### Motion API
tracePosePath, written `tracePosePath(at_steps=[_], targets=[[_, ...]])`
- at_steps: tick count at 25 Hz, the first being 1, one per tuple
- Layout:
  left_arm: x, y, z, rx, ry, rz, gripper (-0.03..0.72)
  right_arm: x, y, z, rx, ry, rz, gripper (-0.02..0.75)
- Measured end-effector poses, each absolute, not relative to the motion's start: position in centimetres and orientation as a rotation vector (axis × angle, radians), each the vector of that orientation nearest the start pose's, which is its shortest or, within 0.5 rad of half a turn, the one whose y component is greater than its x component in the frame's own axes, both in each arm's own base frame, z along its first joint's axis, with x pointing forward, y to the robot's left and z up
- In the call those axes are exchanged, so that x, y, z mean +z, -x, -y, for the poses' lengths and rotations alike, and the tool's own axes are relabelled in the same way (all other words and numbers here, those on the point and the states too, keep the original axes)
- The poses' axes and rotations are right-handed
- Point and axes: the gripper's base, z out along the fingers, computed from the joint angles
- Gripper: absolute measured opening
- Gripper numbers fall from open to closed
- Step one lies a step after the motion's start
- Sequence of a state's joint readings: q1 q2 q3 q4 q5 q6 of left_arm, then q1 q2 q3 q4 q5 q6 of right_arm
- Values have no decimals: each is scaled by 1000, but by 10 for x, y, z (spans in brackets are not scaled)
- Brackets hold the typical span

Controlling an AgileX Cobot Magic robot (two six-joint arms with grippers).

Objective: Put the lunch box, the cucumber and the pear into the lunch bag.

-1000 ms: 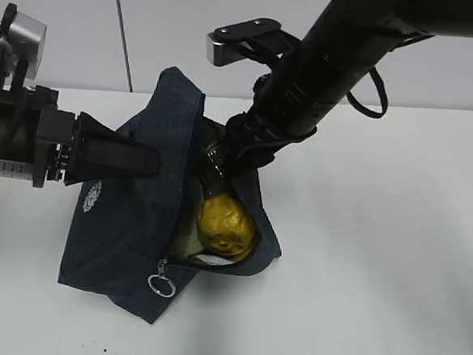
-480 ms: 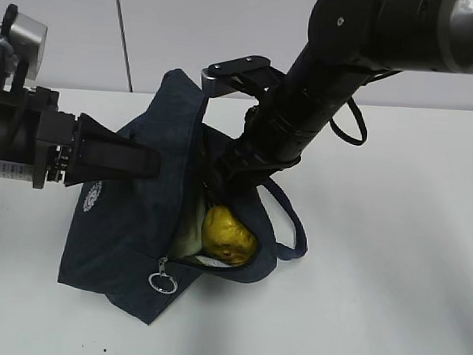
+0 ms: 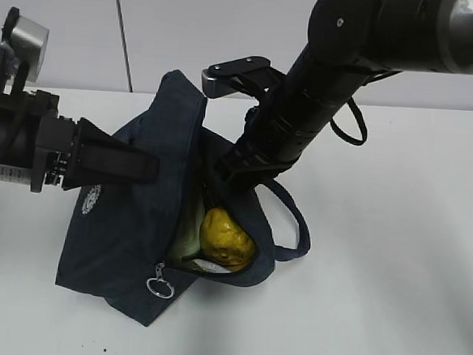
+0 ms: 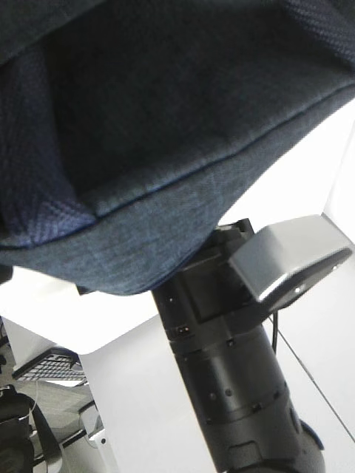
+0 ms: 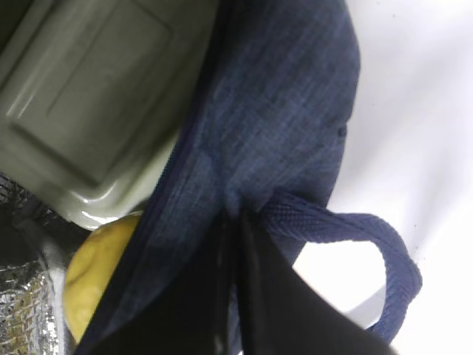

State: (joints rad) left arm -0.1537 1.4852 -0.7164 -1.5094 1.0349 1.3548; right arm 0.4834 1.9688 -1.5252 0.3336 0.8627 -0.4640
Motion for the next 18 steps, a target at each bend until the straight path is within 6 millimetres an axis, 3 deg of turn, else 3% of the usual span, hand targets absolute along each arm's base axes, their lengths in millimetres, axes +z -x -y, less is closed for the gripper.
tracePosePath(at_steps=[5,12,14,18], targets=[[228,-236,115,-1284,-657,-2208,28,226,-363,-207,394,1039,-2568,6],[218,-240,108,-1170,-550,-2365,28,244,-355,-198,388,1075,-2589,12],[217,-241,107,-1159,-515,-2379,28,244,-353,-198,395,1086,-2607,62],[216,-244,106,-1132,-445,-2402,28,244,-351,-199,427,1081,-2621,276]])
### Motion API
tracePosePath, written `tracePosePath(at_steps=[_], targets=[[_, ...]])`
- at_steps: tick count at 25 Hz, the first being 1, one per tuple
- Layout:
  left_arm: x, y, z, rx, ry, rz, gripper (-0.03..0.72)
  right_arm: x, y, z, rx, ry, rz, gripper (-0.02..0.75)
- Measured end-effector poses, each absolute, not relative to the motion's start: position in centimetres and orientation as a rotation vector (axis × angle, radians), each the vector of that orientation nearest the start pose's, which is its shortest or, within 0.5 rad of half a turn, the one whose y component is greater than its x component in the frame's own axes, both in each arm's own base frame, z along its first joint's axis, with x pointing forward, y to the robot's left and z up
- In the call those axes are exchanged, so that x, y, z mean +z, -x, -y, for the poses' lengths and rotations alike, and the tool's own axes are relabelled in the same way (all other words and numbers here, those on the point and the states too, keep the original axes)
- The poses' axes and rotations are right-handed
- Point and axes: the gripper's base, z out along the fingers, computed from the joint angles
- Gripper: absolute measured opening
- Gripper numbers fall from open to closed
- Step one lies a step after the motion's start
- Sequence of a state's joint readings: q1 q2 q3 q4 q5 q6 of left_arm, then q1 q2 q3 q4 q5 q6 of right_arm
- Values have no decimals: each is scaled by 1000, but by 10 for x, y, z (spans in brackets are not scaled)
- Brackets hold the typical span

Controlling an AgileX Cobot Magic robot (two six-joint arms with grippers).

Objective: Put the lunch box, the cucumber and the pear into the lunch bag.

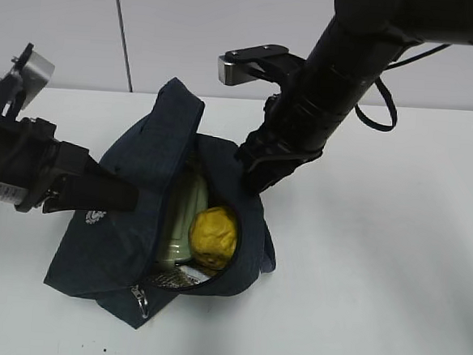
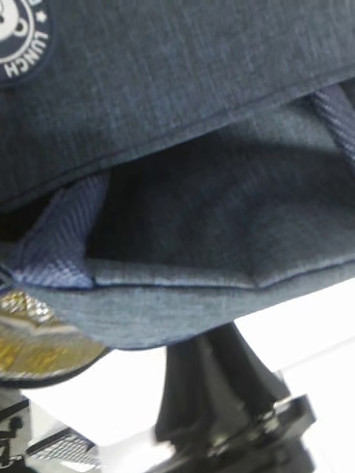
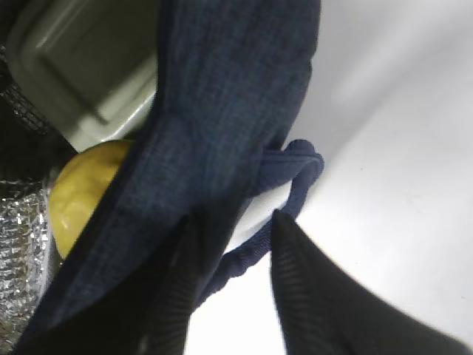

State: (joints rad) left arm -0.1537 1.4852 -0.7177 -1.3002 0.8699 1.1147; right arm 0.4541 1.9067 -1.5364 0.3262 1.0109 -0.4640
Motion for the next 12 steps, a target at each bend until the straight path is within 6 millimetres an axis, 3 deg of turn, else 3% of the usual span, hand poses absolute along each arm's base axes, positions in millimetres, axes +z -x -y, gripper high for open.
tracePosePath(at_steps=[2,4,12], targets=[[215,-245,105,-1121,-421,-2408,28,245,-351,-200,455,1065,-2623,375],[215,-245,105,-1119,-413,-2411,28,246,-350,-200,474,1058,-2625,426],[215,-245,105,-1118,-406,-2413,28,248,-343,-206,622,1039,-2654,460]])
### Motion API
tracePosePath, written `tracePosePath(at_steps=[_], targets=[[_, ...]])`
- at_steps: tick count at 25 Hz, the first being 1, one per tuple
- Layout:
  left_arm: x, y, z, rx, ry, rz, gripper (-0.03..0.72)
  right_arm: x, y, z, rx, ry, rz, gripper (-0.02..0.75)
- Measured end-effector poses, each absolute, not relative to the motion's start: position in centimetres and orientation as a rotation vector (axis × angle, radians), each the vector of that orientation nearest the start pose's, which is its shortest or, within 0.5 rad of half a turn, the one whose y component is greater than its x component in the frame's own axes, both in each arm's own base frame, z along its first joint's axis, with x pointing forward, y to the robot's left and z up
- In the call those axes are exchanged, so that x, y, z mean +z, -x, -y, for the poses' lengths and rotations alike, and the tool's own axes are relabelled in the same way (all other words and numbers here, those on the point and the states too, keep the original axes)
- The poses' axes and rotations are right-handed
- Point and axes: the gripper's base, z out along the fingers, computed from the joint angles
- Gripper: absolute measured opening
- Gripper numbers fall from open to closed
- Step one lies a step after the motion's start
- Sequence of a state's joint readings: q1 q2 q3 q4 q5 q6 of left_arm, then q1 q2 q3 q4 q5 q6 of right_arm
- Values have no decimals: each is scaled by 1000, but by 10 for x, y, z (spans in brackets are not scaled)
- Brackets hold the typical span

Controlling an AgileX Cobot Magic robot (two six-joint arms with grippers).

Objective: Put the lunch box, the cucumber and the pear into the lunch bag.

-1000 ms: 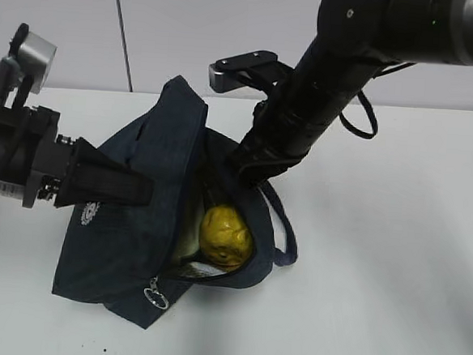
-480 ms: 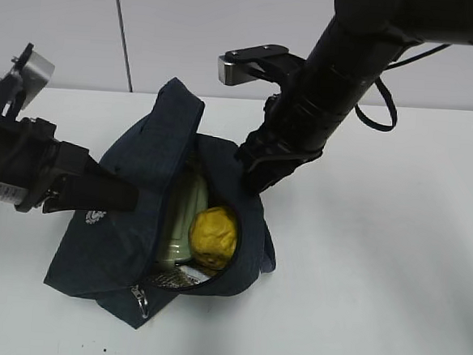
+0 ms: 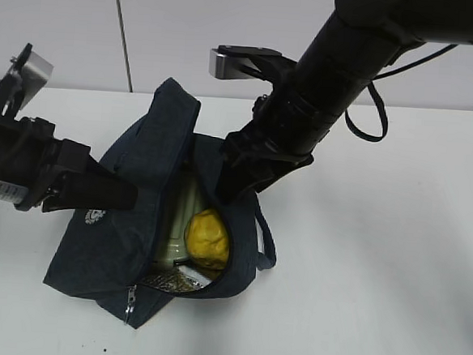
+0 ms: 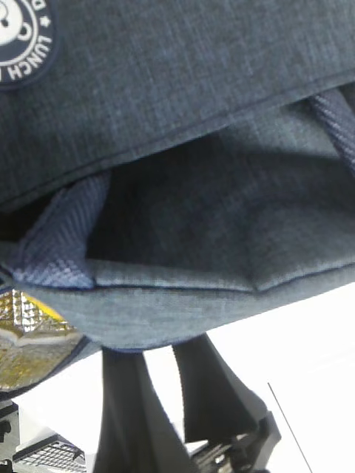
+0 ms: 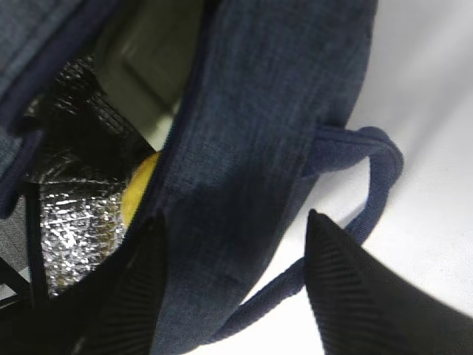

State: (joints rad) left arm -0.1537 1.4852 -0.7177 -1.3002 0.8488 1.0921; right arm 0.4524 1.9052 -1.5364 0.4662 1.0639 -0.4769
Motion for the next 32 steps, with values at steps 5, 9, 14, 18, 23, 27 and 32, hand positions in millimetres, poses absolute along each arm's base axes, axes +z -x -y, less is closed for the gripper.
tracePosePath(at_steps=[5,9,14,18,23,27,32], targets=[[215,-245,105,-1120,-401,-2415,28,246,-343,-209,669,1032,-2660,460],[215,-245,105,-1120,-400,-2415,28,230,-347,-211,675,1036,-2702,446],[215,-245,105,-1121,-395,-2415,28,228,-347,-212,674,1047,-2700,158],[217,-247,105,-1141,-360,-2401,28,228,-347,-212,672,1062,-2691,13],[221,-249,109,-1203,-276,-2361,28,230,-348,-211,656,1073,-2682,8],[224,-249,116,-1252,-241,-2335,28,245,-347,-204,556,1069,-2643,8],[226,-248,125,-1275,-219,-2321,28,269,-342,-190,381,1039,-2629,8]])
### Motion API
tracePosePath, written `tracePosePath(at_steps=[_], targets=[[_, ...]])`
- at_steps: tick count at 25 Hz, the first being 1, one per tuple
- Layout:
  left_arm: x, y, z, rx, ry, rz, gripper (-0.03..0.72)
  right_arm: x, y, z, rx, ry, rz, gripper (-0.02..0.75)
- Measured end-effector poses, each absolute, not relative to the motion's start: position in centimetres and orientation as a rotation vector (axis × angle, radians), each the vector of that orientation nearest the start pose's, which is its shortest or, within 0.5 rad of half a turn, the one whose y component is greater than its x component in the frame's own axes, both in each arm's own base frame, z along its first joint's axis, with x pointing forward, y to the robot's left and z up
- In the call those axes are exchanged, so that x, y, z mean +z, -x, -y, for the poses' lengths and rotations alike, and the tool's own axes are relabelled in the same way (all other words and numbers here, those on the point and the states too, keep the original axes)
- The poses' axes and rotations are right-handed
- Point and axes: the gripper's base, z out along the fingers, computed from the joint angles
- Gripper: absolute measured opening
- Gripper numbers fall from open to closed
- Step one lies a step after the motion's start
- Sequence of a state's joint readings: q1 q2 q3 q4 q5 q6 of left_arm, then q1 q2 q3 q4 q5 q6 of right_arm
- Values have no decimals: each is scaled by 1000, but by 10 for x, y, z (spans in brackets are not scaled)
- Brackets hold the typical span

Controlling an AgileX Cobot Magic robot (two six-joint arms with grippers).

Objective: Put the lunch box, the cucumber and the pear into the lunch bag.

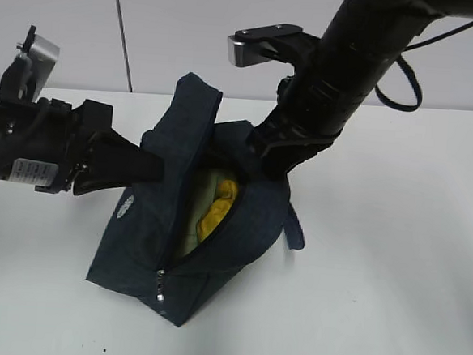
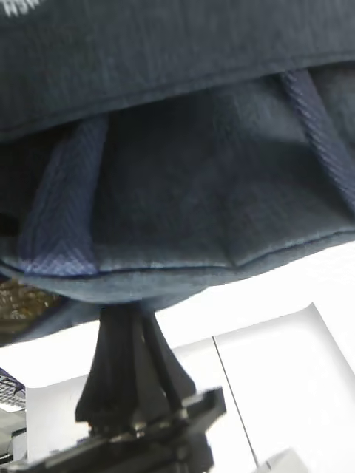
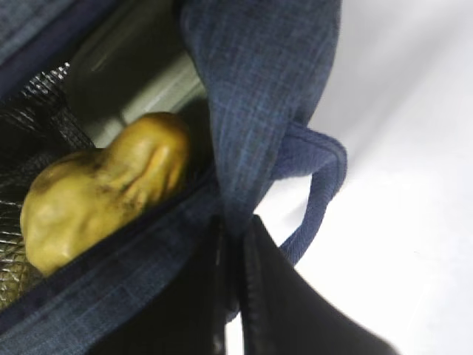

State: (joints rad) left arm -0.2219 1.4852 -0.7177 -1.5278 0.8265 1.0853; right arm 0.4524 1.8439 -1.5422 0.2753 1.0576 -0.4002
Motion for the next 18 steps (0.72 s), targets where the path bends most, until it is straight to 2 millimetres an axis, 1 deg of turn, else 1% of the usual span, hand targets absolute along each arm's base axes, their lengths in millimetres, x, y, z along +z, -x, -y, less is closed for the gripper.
tracePosePath(at_steps=[3,7,10,12,15,18], targets=[[228,-248,129,-1295,-188,-2307,28,280,-338,-181,280,1019,-2634,7],[232,-251,136,-1323,-90,-2269,28,290,-336,-172,165,988,-2637,7],[234,-257,148,-1335,-96,-2261,28,290,-337,-167,85,962,-2647,7],[234,-261,159,-1355,-126,-2262,28,290,-338,-164,52,944,-2651,6],[231,-269,171,-1369,-147,-2271,28,291,-341,-163,15,918,-2639,6],[226,-279,176,-1383,-112,-2275,28,300,-345,-161,-25,867,-2616,6]])
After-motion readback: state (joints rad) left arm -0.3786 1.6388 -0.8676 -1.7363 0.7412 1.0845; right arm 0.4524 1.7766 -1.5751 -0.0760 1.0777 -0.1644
